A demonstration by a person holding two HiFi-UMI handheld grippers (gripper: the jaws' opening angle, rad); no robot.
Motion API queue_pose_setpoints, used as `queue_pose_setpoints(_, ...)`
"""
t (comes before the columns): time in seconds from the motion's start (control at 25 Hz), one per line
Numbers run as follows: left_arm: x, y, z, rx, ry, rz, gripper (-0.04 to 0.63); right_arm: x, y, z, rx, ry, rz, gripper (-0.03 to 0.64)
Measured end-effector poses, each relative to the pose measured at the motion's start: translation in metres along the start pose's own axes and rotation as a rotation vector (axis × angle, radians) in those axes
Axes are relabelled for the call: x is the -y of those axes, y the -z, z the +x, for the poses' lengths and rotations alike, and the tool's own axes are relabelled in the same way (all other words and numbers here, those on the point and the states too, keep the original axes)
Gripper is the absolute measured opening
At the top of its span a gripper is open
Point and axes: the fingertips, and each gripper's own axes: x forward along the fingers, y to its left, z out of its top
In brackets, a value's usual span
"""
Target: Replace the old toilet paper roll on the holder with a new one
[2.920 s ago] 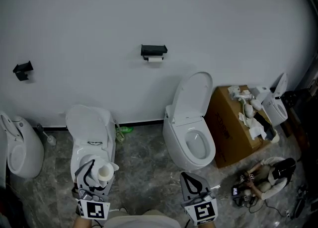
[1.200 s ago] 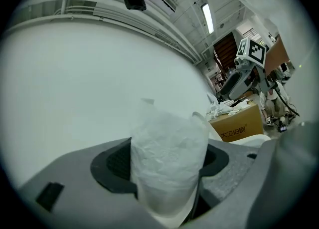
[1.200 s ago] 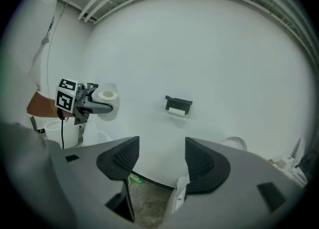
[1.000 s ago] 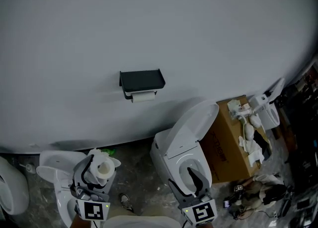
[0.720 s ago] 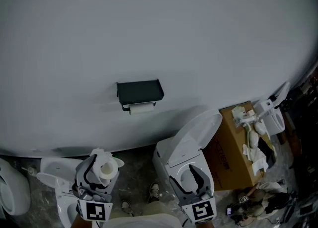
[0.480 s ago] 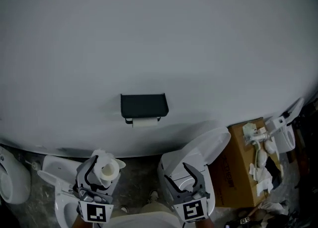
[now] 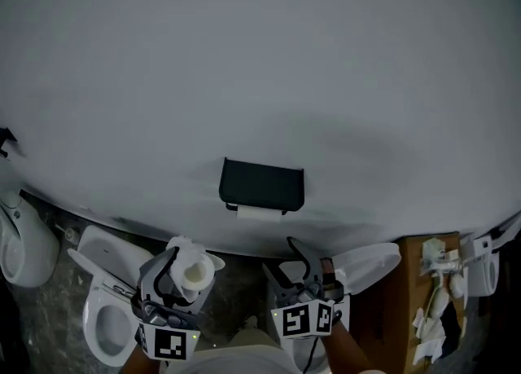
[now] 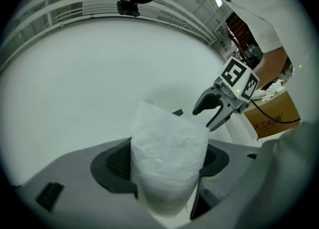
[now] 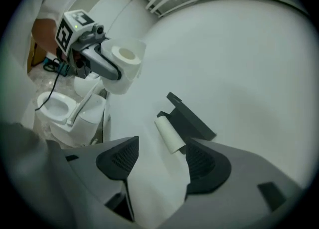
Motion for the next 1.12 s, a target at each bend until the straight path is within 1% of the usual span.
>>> queue_pose_setpoints(0.08, 0.000, 0.001, 0.002, 0.002, -0.010, -0.008, 0.333, 0.005, -0.002, 0.013, -0.006, 0.018, -0.073, 0.275)
queue_pose_setpoints(0.2, -0.006, 0.002, 0.004, -0.060, -0.015, 0.031, 0.333, 0.007, -0.003, 0.031, -0.020, 0.026, -0.147, 0.293)
queue_pose_setpoints(0.24, -0.006, 0.002, 0.004, -0.066, -0.017, 0.032, 0.333, 0.006, -0.002, 0.036, -0.025, 0.022, -0.163, 0.296)
queue_pose_setpoints(0.36, -0.003, 0.002, 0.002, -0.009, -0.029, -0.016, 0.333, 0.001, 0.000, 0.051, -0.046, 0.015, -0.200, 0.316)
queue_pose_setpoints(0.48, -0.009, 0.004, -0.003, -0.015, -0.035, -0.013, 0.333, -0.003, 0.001, 0.063, -0.073, 0.030, -0.233, 0.327)
queue_pose_setpoints(0.6, -0.011, 0.006, -0.009, 0.011, -0.043, -0.040, 0.333, -0.005, -0.001, 0.074, -0.097, 0.060, -0.260, 0.328)
queue_pose_setpoints(0.72, -0.014, 0.008, -0.014, 0.023, -0.048, -0.047, 0.333, -0.006, 0.002, 0.085, -0.127, 0.077, -0.283, 0.334)
queue_pose_setpoints(0.92, -0.017, 0.012, -0.023, 0.024, -0.051, -0.061, 0.333, -0.010, 0.005, 0.099, -0.184, 0.091, -0.282, 0.345)
queue_pose_setpoints(1.12, -0.021, 0.017, -0.029, 0.018, -0.055, -0.068, 0.333, -0.004, 0.001, 0.113, -0.199, 0.100, -0.303, 0.353)
